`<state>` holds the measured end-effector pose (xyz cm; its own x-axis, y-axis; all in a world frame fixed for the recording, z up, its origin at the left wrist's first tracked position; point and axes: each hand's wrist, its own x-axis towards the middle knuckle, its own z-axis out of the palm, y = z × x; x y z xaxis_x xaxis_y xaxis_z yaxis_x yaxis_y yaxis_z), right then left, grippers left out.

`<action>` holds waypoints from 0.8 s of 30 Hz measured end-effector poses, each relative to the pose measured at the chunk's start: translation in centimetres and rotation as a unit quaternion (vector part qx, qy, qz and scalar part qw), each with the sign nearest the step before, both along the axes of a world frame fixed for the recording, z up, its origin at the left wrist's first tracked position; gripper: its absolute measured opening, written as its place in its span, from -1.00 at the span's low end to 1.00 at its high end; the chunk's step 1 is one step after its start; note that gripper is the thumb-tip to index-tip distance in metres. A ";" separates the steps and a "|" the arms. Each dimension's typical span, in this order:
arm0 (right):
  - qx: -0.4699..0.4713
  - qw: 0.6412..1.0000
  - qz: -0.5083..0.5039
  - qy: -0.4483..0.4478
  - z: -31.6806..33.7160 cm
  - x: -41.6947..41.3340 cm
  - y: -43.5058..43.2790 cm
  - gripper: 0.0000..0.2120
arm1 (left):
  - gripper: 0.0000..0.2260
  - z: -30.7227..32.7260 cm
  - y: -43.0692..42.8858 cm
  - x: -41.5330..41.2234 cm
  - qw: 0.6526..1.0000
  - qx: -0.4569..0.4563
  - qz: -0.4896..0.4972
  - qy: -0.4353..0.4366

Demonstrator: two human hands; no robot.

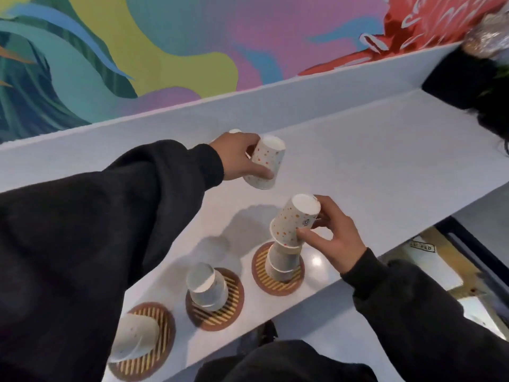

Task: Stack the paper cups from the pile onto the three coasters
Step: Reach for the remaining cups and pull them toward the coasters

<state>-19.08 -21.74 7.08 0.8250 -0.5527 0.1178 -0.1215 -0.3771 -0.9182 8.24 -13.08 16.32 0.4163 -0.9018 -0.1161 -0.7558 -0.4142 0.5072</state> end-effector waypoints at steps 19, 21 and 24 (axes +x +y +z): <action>0.041 0.997 -0.004 0.064 -9.0 -2.2 2.6 -0.53 | -0.48 -6.1 6.1 -14.2 0.982 -0.074 0.083 0.152; 0.042 0.997 0.002 0.060 -9.3 -2.0 2.4 -0.51 | -0.48 -7.9 6.2 -15.5 0.976 -0.089 0.115 0.162; 0.040 0.997 0.009 0.063 -10.1 -1.6 2.0 -0.47 | -0.49 -10.3 6.3 -17.2 0.965 -0.113 0.162 0.173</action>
